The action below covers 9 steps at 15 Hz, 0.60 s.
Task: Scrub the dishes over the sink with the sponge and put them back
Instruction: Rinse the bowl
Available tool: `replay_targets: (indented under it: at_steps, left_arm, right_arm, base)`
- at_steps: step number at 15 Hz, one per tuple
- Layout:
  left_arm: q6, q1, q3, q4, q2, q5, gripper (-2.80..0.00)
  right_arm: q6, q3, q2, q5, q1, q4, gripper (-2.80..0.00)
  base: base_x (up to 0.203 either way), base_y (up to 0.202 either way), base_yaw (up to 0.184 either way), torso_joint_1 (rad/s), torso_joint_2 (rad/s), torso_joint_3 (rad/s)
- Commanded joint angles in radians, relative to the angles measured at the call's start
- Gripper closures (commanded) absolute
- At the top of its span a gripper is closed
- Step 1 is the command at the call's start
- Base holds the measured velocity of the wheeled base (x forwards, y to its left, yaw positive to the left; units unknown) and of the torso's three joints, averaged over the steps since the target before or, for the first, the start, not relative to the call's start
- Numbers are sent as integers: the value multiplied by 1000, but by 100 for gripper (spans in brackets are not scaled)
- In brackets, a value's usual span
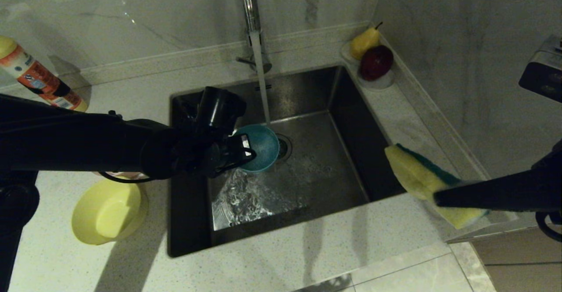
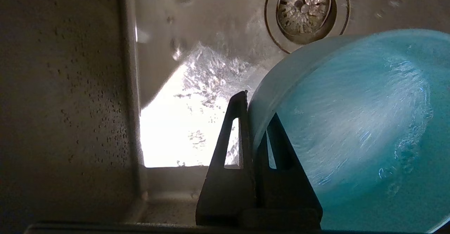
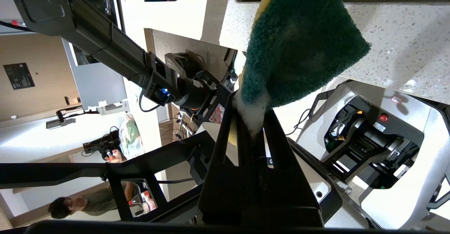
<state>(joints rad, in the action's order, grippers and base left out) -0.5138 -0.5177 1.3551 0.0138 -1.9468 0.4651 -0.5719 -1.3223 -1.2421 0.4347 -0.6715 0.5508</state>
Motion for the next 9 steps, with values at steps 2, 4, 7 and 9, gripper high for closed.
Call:
replay_targets:
  at_steps: [2,4,7,9]
  left_arm:
    - [-5,2,-7,0,0,3,0]
    - [-5,8,-6,3,-7,4,0]
    - [-5,28,-5,6,-19,8,0]
    - [-5,47,4,10,-33,7,0]
  right_arm:
    - [-3,-1,4,3,0,3,0]
    - [-3,0,4,3,-2,3,0]
    - [-3,8,2,3,-1,3,0]
    - [-3,9,3,3,0,3,0]
  base:
    - [0,0,0,0,0,0]
    - [0,0,0,0,0,0]
    - [0,0,0,0,0,0]
    - [0,0,0,0,0,0]
